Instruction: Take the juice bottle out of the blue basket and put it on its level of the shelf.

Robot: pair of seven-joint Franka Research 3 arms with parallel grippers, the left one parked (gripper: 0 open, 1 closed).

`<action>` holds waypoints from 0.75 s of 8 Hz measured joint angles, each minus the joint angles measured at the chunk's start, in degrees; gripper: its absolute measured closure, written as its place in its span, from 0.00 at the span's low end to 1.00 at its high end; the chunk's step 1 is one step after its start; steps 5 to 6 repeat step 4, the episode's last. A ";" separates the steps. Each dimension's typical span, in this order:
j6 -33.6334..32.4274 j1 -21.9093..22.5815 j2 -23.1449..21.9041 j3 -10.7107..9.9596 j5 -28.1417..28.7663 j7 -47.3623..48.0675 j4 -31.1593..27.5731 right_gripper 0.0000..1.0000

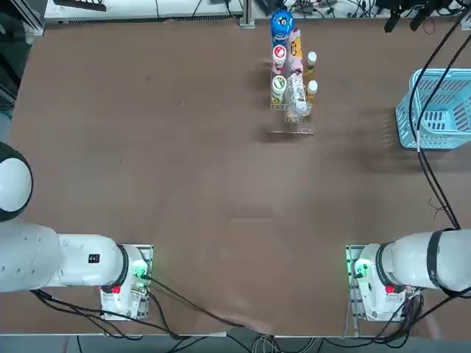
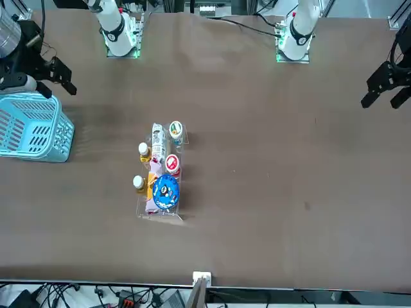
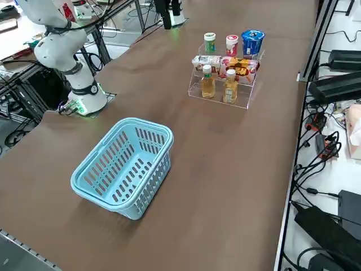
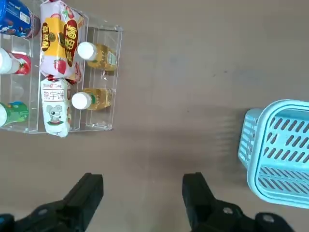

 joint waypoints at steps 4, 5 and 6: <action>0.00 -0.12 0.02 -0.06 0.00 0.19 0.02 0.00; 0.00 -0.12 0.02 -0.06 0.00 0.19 0.02 0.00; 0.00 -0.12 0.02 -0.06 0.00 0.19 0.02 0.00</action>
